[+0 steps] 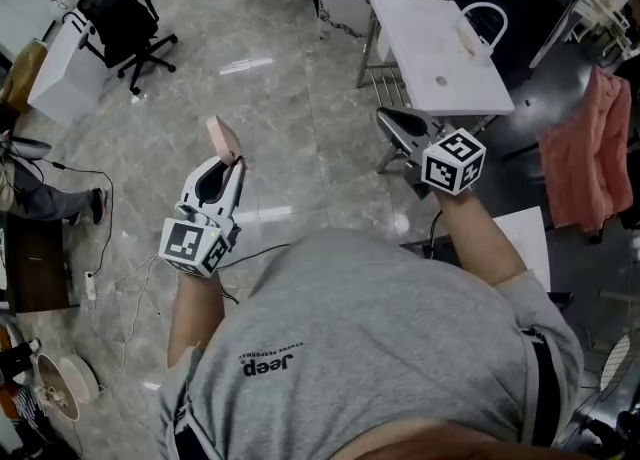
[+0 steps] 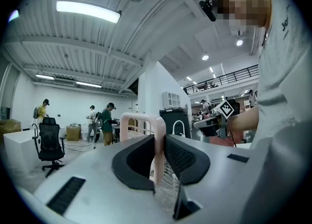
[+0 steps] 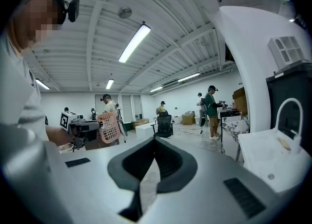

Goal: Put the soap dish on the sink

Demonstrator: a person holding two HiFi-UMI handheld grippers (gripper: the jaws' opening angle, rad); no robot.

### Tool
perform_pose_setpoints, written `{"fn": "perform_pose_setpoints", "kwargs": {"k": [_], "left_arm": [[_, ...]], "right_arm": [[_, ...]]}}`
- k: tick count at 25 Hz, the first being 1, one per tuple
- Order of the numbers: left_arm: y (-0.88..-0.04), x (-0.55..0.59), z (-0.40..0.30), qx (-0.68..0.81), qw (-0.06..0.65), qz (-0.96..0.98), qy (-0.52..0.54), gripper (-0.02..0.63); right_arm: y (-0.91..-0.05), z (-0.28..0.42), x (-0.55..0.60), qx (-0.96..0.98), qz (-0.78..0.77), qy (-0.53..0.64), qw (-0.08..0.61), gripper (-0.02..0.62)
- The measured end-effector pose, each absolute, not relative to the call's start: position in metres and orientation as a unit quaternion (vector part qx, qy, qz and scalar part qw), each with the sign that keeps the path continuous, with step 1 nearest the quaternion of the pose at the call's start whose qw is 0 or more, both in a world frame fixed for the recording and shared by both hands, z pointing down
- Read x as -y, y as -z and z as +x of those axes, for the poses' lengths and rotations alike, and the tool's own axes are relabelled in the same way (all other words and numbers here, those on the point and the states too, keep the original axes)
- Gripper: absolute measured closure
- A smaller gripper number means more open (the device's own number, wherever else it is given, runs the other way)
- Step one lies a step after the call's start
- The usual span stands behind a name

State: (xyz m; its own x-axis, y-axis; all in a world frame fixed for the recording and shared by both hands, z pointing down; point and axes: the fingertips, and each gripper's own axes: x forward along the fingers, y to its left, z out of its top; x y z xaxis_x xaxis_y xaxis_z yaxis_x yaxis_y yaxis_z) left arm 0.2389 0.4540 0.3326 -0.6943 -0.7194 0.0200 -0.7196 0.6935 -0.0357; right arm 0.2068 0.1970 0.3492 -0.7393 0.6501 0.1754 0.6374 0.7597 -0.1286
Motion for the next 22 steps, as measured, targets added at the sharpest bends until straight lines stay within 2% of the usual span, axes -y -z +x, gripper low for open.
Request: {"fn": "perform_pose_setpoints", "kwargs": {"k": [13,22], "left_arm": [[-0.328,-0.373,0.251,0.919,0.0,0.394,-0.002,0.545],[-0.34,-0.37,0.212,0.92,0.013,0.392,-0.001,0.545]], "right_arm": [[-0.346,0.231,-0.127,0.924,-0.368,-0.016,0.098,0.543],[-0.365,0.194,-0.119,0.923,-0.367,-0.03,0.107,0.544]]}}
